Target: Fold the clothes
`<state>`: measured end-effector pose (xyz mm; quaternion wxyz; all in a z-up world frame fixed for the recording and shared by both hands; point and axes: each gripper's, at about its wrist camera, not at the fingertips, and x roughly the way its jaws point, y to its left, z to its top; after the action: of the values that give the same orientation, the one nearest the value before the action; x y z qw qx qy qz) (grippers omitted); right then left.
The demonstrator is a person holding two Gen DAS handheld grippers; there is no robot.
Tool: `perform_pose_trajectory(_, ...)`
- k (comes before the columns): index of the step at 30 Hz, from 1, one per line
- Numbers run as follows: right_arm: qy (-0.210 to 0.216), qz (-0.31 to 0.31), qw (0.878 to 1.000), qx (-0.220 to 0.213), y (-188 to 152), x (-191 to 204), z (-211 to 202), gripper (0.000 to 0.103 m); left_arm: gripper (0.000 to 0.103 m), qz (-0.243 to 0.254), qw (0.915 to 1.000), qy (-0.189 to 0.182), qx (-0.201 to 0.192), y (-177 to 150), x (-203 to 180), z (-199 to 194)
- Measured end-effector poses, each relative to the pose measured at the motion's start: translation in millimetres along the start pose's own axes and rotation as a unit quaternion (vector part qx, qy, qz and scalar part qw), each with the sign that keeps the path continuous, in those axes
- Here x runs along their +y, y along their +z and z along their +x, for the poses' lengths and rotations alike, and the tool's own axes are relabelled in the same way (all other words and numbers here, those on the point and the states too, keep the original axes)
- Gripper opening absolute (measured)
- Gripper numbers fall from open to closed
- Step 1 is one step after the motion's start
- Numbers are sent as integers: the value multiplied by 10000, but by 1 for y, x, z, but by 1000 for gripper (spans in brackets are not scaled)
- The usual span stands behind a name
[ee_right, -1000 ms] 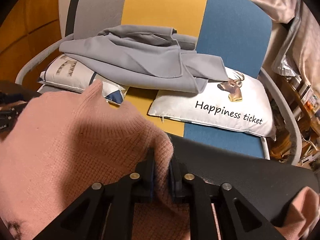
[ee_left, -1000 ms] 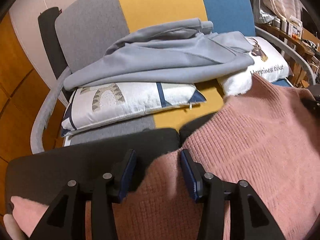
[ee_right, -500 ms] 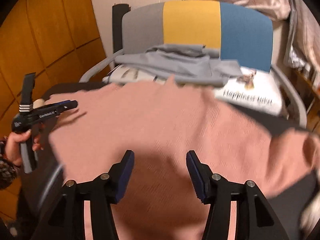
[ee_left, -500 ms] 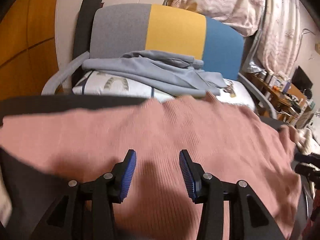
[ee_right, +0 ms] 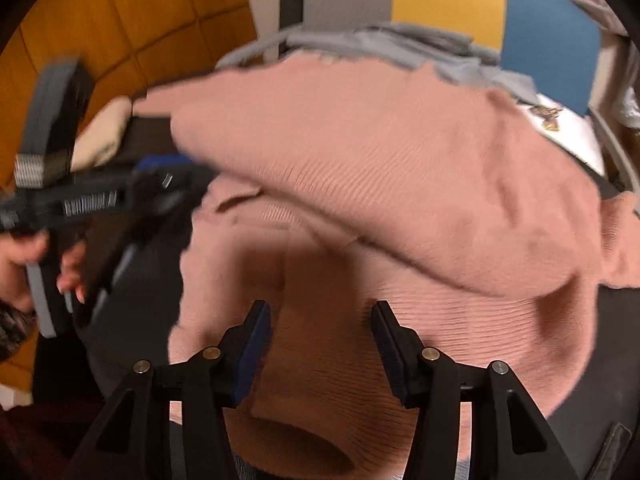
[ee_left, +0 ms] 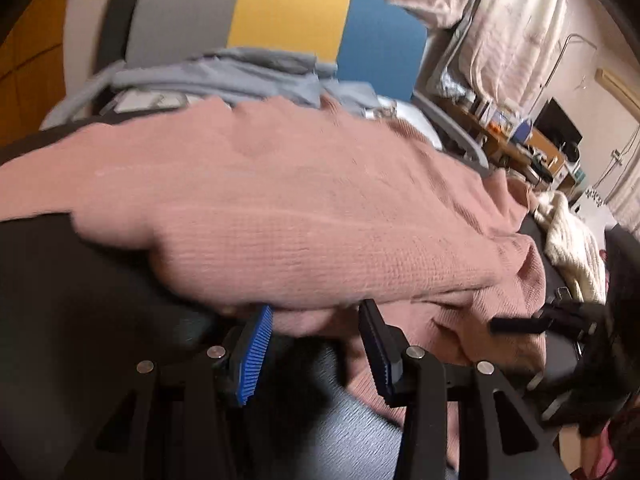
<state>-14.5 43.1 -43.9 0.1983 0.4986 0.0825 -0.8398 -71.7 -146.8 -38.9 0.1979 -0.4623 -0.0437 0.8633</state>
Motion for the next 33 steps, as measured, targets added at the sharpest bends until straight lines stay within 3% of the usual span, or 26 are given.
perform_pose_trajectory(2,-157,-171,9997,3,-2,4,0,52,47,-99,9997,185,131,9,-4,13)
perform_pose_trajectory(3,-228,-251,9994,7,-2,6,-1,37,48,-43,9993,335,142,12,-8,18)
perform_pose_trajectory(4,-298,-332,9990,12,-3,8,-2,14,50,70,9989,459,103,13,-12,21)
perform_pose_trajectory(5,-357,-381,9986,45,-4,7,-3,9,52,199,9982,559,88,13,-17,24)
perform_pose_trajectory(9,-289,-289,9991,129,-15,-4,-9,9,54,465,9966,671,79,11,-27,23)
perform_pose_trajectory(14,160,279,9994,130,-23,-28,-17,10,53,39,9998,-168,-32,4,-10,3)
perform_pose_trajectory(21,484,654,9966,156,-35,-47,-21,10,53,548,9966,-611,114,-23,-23,-11)
perform_pose_trajectory(25,420,581,9973,186,-34,-42,-21,10,54,723,9964,-435,-10,-15,-40,-6)
perform_pose_trajectory(30,407,642,9970,160,-33,-44,-20,10,54,1580,9864,435,129,-7,-75,19)
perform_pose_trajectory(33,388,667,9969,150,-33,-46,-19,10,54,1822,9806,718,115,-9,-84,25)
